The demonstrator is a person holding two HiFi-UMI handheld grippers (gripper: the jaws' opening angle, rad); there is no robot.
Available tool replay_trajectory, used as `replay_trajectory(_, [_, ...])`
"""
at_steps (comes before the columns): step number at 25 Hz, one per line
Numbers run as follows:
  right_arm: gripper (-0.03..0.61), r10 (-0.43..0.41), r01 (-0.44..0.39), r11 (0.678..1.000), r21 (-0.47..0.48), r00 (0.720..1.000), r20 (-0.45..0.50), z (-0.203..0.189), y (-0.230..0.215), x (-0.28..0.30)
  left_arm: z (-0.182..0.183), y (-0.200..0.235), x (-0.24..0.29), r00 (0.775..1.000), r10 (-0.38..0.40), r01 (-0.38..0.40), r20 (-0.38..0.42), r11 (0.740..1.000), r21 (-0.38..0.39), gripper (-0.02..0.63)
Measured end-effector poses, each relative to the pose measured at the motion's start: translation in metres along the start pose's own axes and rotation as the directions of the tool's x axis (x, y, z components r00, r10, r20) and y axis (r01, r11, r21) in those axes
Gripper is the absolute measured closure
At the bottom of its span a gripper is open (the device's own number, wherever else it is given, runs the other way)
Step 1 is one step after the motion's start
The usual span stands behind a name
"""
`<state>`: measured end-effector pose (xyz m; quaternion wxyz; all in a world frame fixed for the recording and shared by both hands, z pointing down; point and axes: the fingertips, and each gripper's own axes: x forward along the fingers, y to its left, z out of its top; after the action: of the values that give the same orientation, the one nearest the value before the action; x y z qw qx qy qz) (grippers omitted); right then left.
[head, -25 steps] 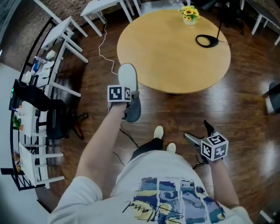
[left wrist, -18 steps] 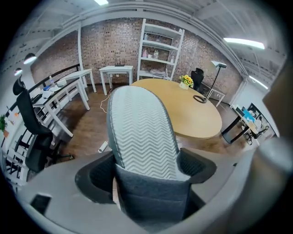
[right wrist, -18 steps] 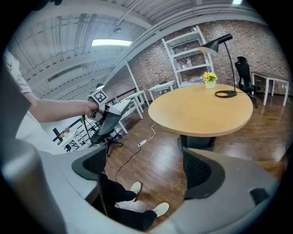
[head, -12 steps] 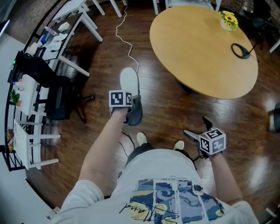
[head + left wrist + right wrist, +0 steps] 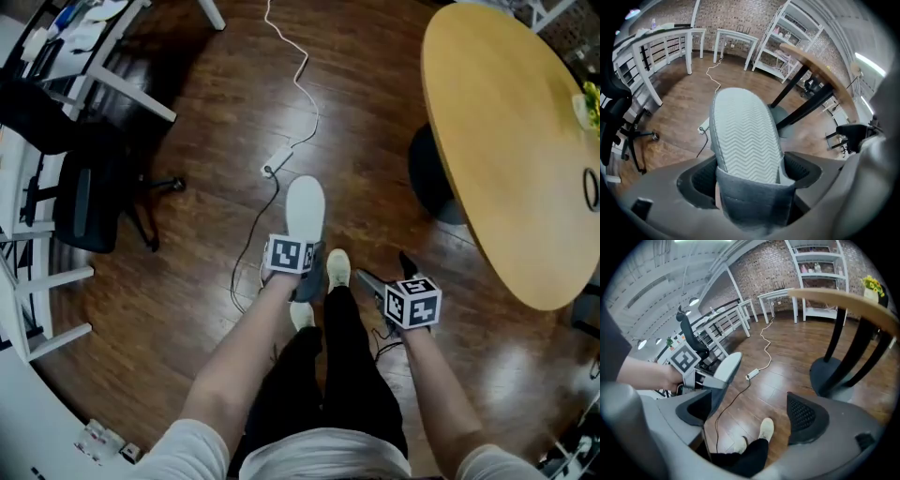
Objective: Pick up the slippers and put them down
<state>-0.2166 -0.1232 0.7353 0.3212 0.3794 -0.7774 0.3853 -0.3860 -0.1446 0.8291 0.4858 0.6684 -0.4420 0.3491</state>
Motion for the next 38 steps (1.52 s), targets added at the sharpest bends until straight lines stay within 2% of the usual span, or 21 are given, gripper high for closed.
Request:
replay_trajectory(3, [0.067, 0.005, -0.005, 1.0, -0.007, 1.0, -0.019, 0.008, -0.051, 0.145, 0.019, 0.078, 0.142, 1.0, 0.028, -0.028, -0.01, 1.0, -0.009, 0.181])
replay_trajectory(5, [0.067, -0.003, 0.003, 1.0, 0.031, 1.0, 0.002, 0.003, -0.089, 0.228, 0.034, 0.134, 0.241, 0.998, 0.061, -0.061, 0.015, 0.998, 0.001, 0.181])
replay_trajectory(7, [0.067, -0.007, 0.006, 0.997, 0.077, 1.0, 0.013, -0.014, -0.114, 0.291, 0.038, 0.171, 0.333, 0.998, 0.061, -0.061, 0.025, 0.998, 0.01, 0.181])
replay_trajectory(9, [0.067, 0.003, -0.001, 0.998, 0.068, 1.0, -0.02, -0.031, -0.113, 0.334, 0.015, 0.197, 0.418, 1.0, 0.02, -0.02, -0.015, 0.999, -0.031, 0.179])
replay_trajectory(10, [0.052, 0.008, -0.007, 1.0, 0.028, 0.999, -0.041, -0.03, -0.106, 0.347, -0.006, 0.211, 0.454, 0.999, 0.001, -0.005, -0.054, 0.998, -0.063, 0.178])
replay_trajectory(11, [0.051, 0.012, -0.014, 1.0, -0.02, 0.998, -0.058, -0.026, -0.098, 0.356, -0.028, 0.228, 0.482, 0.996, -0.003, -0.005, -0.094, 0.996, -0.084, 0.178])
replay_trajectory(13, [0.048, 0.026, -0.033, 0.997, -0.071, 0.995, -0.1, -0.024, -0.093, 0.368, -0.057, 0.258, 0.512, 0.988, 0.037, -0.05, -0.153, 0.995, -0.084, 0.173])
replay_trajectory(18, [0.046, 0.023, -0.038, 0.994, -0.106, 0.99, -0.14, -0.027, -0.096, 0.376, -0.068, 0.254, 0.505, 0.984, 0.048, -0.058, -0.173, 0.997, -0.053, 0.144])
replay_trajectory(22, [0.046, 0.052, -0.064, 0.993, -0.097, 0.991, -0.121, -0.041, -0.085, 0.375, -0.04, 0.223, 0.447, 0.994, -0.005, -0.001, -0.106, 0.999, -0.053, 0.145])
replay_trajectory(25, [0.046, 0.077, -0.079, 0.996, -0.032, 0.995, -0.056, -0.036, -0.063, 0.343, -0.027, 0.198, 0.355, 0.996, 0.01, -0.012, -0.087, 1.0, -0.017, 0.146])
replay_trajectory(27, [0.046, 0.07, -0.071, 0.997, -0.043, 0.997, -0.041, -0.024, -0.043, 0.299, -0.011, 0.181, 0.284, 0.999, 0.023, -0.022, -0.038, 1.0, 0.01, 0.146])
replay_trajectory(30, [0.066, 0.052, -0.057, 0.994, -0.094, 0.997, -0.06, -0.006, -0.002, 0.188, -0.002, 0.133, 0.153, 0.999, 0.015, -0.016, 0.038, 0.999, 0.035, 0.146])
replay_trajectory(32, [0.066, 0.051, -0.059, 0.993, -0.104, 0.996, -0.078, 0.001, 0.037, 0.085, -0.013, 0.087, 0.043, 0.999, 0.007, -0.01, 0.054, 0.998, 0.055, 0.146])
replay_trajectory(35, [0.066, 0.014, -0.018, 0.996, -0.087, 0.999, -0.044, 0.013, 0.094, -0.087, -0.024, 0.009, -0.133, 0.996, -0.01, 0.003, 0.091, 0.997, 0.078, 0.147])
replay_trajectory(38, [0.066, -0.046, 0.05, 0.989, -0.141, 0.998, 0.03, 0.015, 0.112, -0.204, -0.017, -0.077, -0.234, 0.984, -0.074, 0.041, 0.163, 0.98, 0.197, 0.147])
